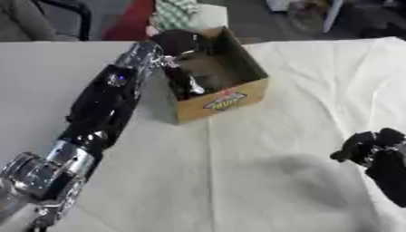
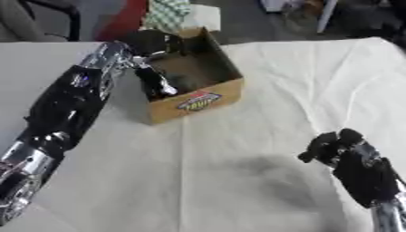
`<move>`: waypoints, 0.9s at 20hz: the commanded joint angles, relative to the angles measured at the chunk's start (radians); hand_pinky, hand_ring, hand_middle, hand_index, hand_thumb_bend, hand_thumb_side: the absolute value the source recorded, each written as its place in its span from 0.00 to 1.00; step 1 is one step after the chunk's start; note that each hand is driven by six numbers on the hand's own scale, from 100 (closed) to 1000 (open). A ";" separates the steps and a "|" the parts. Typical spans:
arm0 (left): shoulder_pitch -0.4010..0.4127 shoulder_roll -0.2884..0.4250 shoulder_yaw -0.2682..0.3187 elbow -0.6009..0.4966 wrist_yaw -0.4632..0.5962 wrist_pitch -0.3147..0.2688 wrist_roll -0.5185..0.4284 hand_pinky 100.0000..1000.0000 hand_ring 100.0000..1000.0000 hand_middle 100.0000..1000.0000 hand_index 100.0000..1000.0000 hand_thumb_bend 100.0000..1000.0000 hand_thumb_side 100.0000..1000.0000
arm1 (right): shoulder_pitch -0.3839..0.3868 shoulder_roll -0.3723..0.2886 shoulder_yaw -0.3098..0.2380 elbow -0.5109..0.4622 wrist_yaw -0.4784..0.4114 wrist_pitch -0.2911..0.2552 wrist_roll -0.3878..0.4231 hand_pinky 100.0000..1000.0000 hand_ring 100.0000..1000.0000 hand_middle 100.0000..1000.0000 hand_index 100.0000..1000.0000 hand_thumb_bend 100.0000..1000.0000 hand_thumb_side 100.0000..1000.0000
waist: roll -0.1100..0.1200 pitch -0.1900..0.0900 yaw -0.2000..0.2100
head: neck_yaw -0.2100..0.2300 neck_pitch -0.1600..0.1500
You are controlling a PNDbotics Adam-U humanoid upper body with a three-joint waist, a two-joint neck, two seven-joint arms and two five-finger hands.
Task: Pick up objects on the table and place them in the box.
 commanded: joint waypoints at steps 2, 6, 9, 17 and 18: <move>-0.029 0.064 0.012 -0.088 0.055 -0.008 -0.042 0.83 0.85 0.82 0.83 0.82 0.67 | -0.009 -0.011 -0.004 -0.009 0.002 -0.004 0.001 0.64 0.49 0.50 0.62 0.00 0.85 | -0.001 -0.020 0.006 | -0.007 -0.008; 0.000 0.109 0.033 -0.192 0.214 0.016 -0.011 0.78 0.75 0.73 0.76 0.57 0.40 | -0.009 -0.013 -0.009 -0.011 0.002 -0.006 -0.002 0.64 0.49 0.50 0.62 0.00 0.85 | 0.000 -0.019 0.017 | -0.017 -0.010; 0.056 0.160 0.048 -0.291 0.436 0.057 0.050 0.76 0.68 0.67 0.71 0.29 0.27 | -0.010 -0.016 -0.014 -0.013 0.001 -0.006 -0.005 0.64 0.49 0.50 0.62 0.00 0.85 | 0.002 -0.017 0.024 | -0.029 -0.011; 0.297 0.242 0.129 -0.599 1.141 0.245 0.173 0.74 0.57 0.55 0.64 0.00 0.53 | -0.014 -0.020 -0.026 -0.021 -0.003 -0.006 -0.016 0.64 0.49 0.50 0.62 0.00 0.84 | 0.002 -0.012 0.053 | -0.051 -0.015; 0.327 0.243 0.139 -0.640 1.206 0.264 0.177 0.74 0.56 0.54 0.64 0.00 0.56 | -0.014 -0.021 -0.027 -0.023 -0.004 -0.005 -0.018 0.64 0.49 0.50 0.62 0.00 0.84 | 0.003 -0.012 0.056 | -0.051 -0.015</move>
